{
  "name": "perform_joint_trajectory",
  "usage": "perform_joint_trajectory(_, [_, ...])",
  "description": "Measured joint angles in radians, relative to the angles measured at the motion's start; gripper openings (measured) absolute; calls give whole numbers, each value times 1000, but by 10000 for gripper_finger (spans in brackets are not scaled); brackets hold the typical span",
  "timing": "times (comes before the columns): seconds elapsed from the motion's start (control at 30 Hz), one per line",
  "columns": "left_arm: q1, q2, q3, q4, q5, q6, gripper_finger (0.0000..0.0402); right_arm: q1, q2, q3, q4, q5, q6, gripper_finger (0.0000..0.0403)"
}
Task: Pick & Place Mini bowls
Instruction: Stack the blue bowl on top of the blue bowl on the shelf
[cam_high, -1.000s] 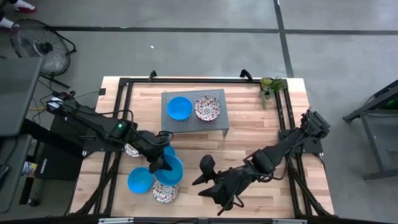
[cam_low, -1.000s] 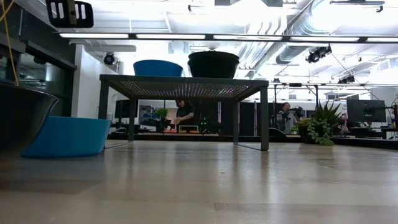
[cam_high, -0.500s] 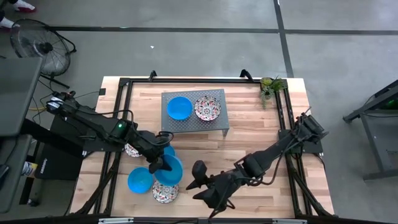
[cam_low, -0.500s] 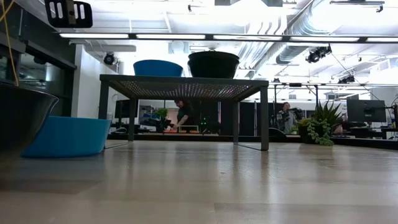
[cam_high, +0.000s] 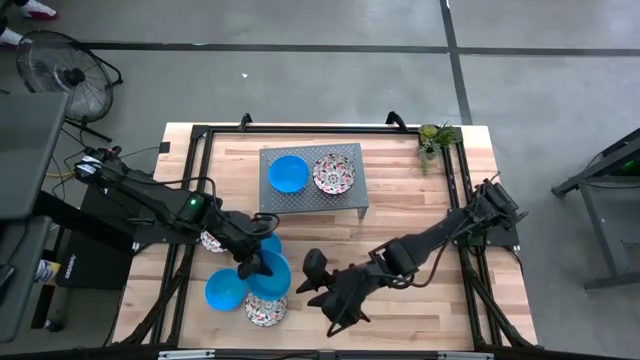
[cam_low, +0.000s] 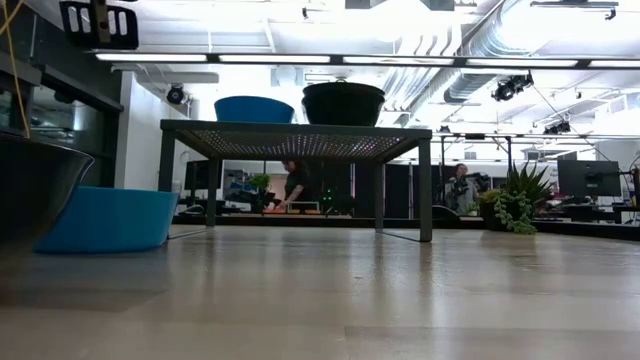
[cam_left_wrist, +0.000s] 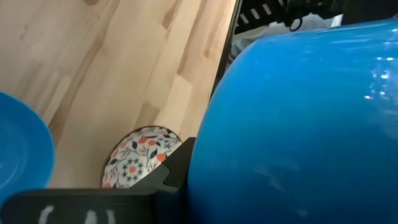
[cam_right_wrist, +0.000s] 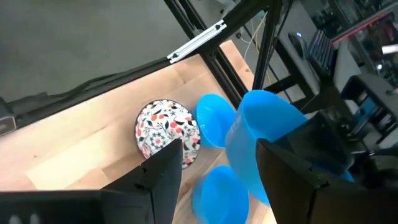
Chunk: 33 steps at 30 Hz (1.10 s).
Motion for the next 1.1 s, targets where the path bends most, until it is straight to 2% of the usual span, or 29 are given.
perform_joint_trajectory(0.27, [0,52,3,-2,64,1,92,-59,6,0,10,-79,-84,192])
perform_joint_trajectory(0.6, [1,121,0,-1,132,17,92,-82,86,0,54,-187,-147,192])
perform_joint_trajectory(1.1, [2,126,-1,5,161,18,92,-107,129,0,97,-218,-248,192])
